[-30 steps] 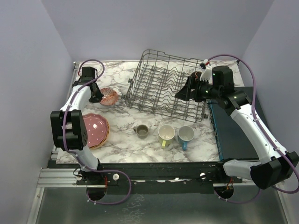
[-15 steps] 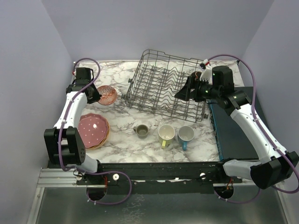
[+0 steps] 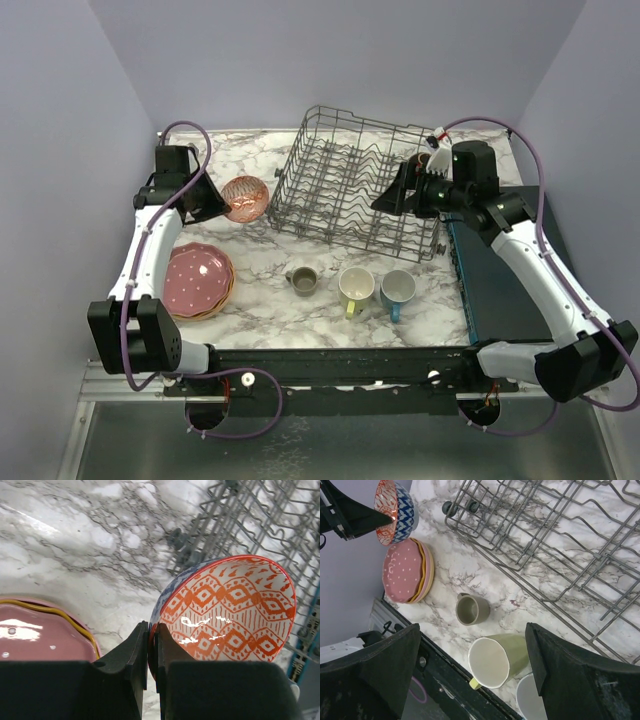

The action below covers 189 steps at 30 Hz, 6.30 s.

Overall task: Load the mixed dishes into the dish rack
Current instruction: Pick up the bowl from the center of the board, then turn the bowl upside down on the dish rack.

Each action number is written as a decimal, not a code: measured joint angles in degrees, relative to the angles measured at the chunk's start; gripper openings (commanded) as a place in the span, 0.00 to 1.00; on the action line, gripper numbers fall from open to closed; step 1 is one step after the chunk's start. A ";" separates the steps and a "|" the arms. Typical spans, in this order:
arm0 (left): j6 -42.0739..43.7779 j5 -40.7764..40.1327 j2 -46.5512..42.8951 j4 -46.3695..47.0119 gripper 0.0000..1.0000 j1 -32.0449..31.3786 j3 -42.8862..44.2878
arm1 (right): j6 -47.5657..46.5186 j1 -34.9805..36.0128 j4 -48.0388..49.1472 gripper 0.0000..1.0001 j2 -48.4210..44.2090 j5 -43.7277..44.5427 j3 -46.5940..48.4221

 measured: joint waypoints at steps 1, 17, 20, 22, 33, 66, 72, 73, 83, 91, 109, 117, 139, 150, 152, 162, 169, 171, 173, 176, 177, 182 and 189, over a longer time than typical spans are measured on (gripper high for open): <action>-0.13 1.29 -0.33 -0.07 0.00 -0.28 0.00 | 0.31 0.00 0.09 0.92 0.11 -0.33 0.00; -6.38 15.34 -4.66 2.12 0.00 -7.32 -2.12 | 12.66 0.85 12.22 0.94 1.90 -12.33 -5.68; -7.67 16.81 -5.38 2.95 0.00 -7.91 -3.02 | 16.13 1.44 15.23 0.95 1.90 -13.11 -6.86; -8.48 17.88 -5.66 3.74 0.00 -8.24 -3.34 | 18.14 1.75 17.29 0.96 1.90 -13.31 -7.61; -11.74 22.38 -7.32 6.88 0.00 -9.07 -4.09 | 27.19 4.35 26.84 1.00 2.54 -13.90 -10.38; -18.27 23.87 -9.77 13.84 0.00 -14.78 -6.03 | 37.94 11.10 44.94 1.00 8.92 -14.16 -10.38; -19.08 23.98 -9.90 14.69 0.00 -15.26 -6.34 | 39.32 11.47 46.75 1.00 9.44 -14.14 -10.38; -19.23 24.02 -9.90 14.71 0.00 -15.37 -6.36 | 39.52 11.50 47.17 1.00 9.49 -14.14 -10.38; -20.50 24.09 -9.92 16.57 0.00 -15.91 -6.78 | 40.87 11.98 49.33 0.99 11.43 -14.12 -10.38; -21.14 24.09 -9.92 17.22 0.00 -16.33 -7.41 | 41.70 12.17 50.53 0.97 11.65 -13.94 -10.38; -21.40 24.06 -10.32 17.84 0.00 -16.48 -7.63 | 43.30 12.28 51.45 0.84 11.32 -12.83 -10.43; -21.77 24.06 -10.69 18.05 0.00 -16.48 -7.93 | 43.85 12.28 52.65 0.77 9.73 -11.63 -12.57; -22.23 23.98 -11.32 18.93 0.26 -16.61 -9.35 | 42.23 12.31 51.25 0.46 8.63 -10.10 -13.31; -22.03 23.63 -11.65 19.34 0.48 -16.70 -9.46 | 36.44 12.37 42.75 0.45 7.54 -6.29 -10.99; -21.88 23.61 -11.85 19.32 0.50 -16.70 -9.46 | 35.52 12.37 41.42 0.45 7.54 -5.60 -10.93; -19.67 22.91 -12.22 18.32 0.54 -16.70 -9.42 | 28.55 11.52 31.43 0.45 7.34 -1.22 -5.70; -17.42 21.88 -12.66 16.26 0.54 -16.46 -9.40 | 21.77 10.34 23.74 0.44 6.69 1.84 -1.60; -16.92 21.70 -13.05 15.85 0.54 -16.46 -9.40 | 19.37 9.99 21.27 0.44 6.47 3.21 -0.02; -16.31 21.40 -13.66 15.19 0.54 -16.46 -9.40 | 17.31 9.86 19.04 0.44 6.38 4.48 1.57; -15.19 21.00 -14.56 14.14 0.54 -16.41 -9.49 | 13.81 9.62 15.02 0.44 6.40 6.58 4.94; -14.78 20.98 -14.86 14.01 0.54 -16.41 -9.70 | 12.55 9.57 13.55 0.44 6.40 7.39 6.29; -13.70 21.00 -15.74 13.55 0.54 -16.41 -11.45 | 6.36 9.53 6.95 0.43 7.15 11.32 13.97; -12.63 21.00 -17.55 12.94 0.54 -16.41 -15.13 | -0.68 9.33 -0.90 0.43 10.14 16.79 20.98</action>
